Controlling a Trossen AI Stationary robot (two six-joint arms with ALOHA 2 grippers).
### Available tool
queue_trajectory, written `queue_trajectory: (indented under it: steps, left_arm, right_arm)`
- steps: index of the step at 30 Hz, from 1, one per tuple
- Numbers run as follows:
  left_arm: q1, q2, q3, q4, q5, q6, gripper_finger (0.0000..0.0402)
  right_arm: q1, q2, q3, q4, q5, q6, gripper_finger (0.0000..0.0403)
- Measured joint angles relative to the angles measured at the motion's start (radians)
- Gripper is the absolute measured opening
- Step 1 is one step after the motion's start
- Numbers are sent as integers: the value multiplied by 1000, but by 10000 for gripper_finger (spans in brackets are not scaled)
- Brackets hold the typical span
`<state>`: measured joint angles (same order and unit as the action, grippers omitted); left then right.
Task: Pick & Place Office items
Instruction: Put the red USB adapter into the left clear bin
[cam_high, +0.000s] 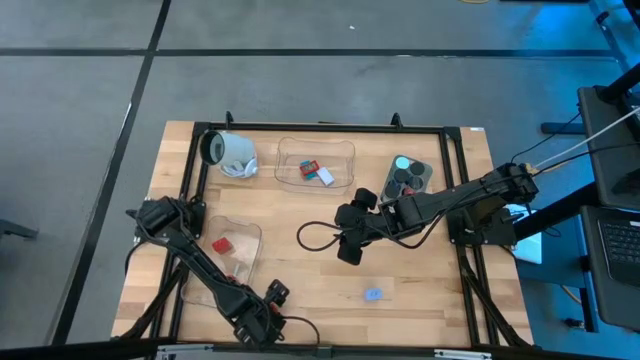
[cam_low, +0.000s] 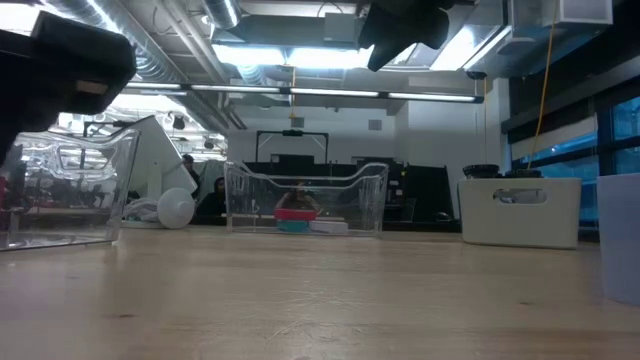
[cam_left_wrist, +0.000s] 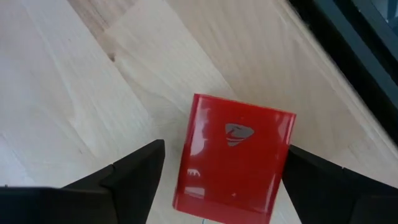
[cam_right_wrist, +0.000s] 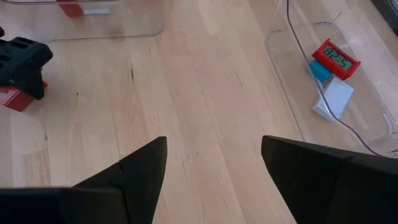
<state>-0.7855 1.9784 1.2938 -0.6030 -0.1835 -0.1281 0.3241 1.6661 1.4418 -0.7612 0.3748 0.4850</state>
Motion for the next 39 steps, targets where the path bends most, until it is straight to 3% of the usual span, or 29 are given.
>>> queue_trajectory:
  steps: [10,19,25,29,32,36,39]
  left_arm:
    - [0,-3,0,-4,-5,-10,216]
    - [-8,-10,55,-40,-60,-69,214]
    - [10,-25,220,-334,-96,-241,214]
    - [16,-25,315,-582,-228,-316,220]
    - [13,-28,365,-772,-256,-393,215]
    - [-2,-78,359,-973,-287,-556,214]
    - [-27,-175,272,-924,-309,-643,215]
  right_arm:
    - [0,0,0,3,0,0,265]
    - [0,0,0,7,0,0,265]
    - [0,0,0,13,0,0,265]
    - [0,0,0,17,0,0,265]
    - [0,0,0,18,1,0,265]
    - [0,0,0,20,1,0,265]
    - [0,0,0,21,1,0,265]
